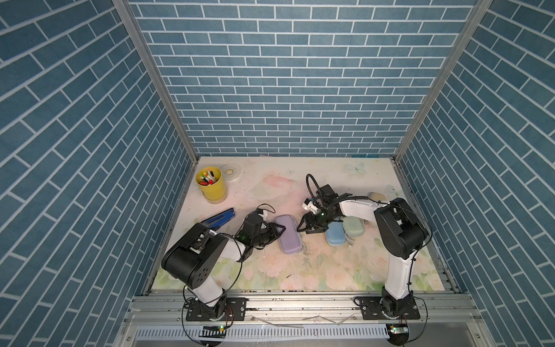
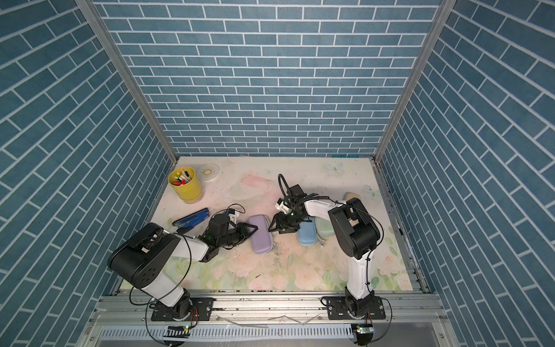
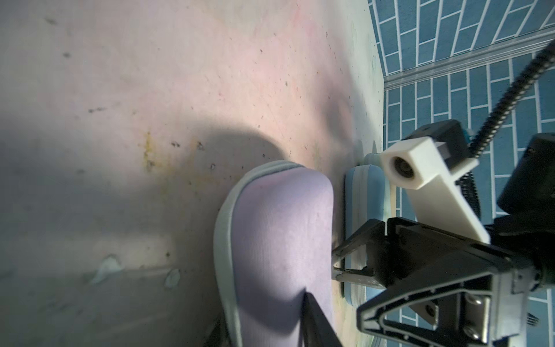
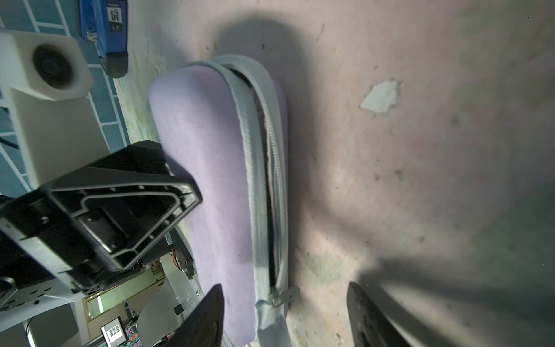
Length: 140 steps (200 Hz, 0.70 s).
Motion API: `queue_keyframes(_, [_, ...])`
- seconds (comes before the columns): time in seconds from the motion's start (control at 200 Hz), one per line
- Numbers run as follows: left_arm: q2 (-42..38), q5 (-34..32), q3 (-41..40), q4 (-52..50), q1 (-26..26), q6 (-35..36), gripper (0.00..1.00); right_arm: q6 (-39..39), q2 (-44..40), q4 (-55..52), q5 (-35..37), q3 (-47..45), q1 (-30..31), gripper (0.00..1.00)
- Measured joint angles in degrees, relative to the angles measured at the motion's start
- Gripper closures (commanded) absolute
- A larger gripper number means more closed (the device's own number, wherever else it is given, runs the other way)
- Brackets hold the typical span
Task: Put umbrellas into zippered umbrella sleeves
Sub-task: Pick up the umbrella sleeve at the center of the board.
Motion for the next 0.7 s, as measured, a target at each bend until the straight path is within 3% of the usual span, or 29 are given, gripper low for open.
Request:
queue_keyframes(0.22, [8.1, 1.7, -1.9, 15.5, 0.3, -4.2, 0.77, 1.4, 3.1, 4.3, -4.8, 0.9, 3.3, 0.45])
queue_keyframes(0.48, [12.2, 0.9, -2.2, 23.4, 0.5, -7.0, 0.75, 7.5, 4.2, 10.4, -6.2, -0.3, 3.6, 0.75])
queue_keyframes(0.535, [12.0, 0.7, -2.1, 23.3, 0.5, -7.0, 0.69, 9.9, 3.8, 13.0, -6.7, -1.7, 3.4, 0.81])
queue_keyframes(0.7, [7.8, 1.3, -2.2, 19.2, 1.3, -8.7, 0.35, 15.5, 0.7, 22.9, -6.8, -7.7, 2.7, 0.89])
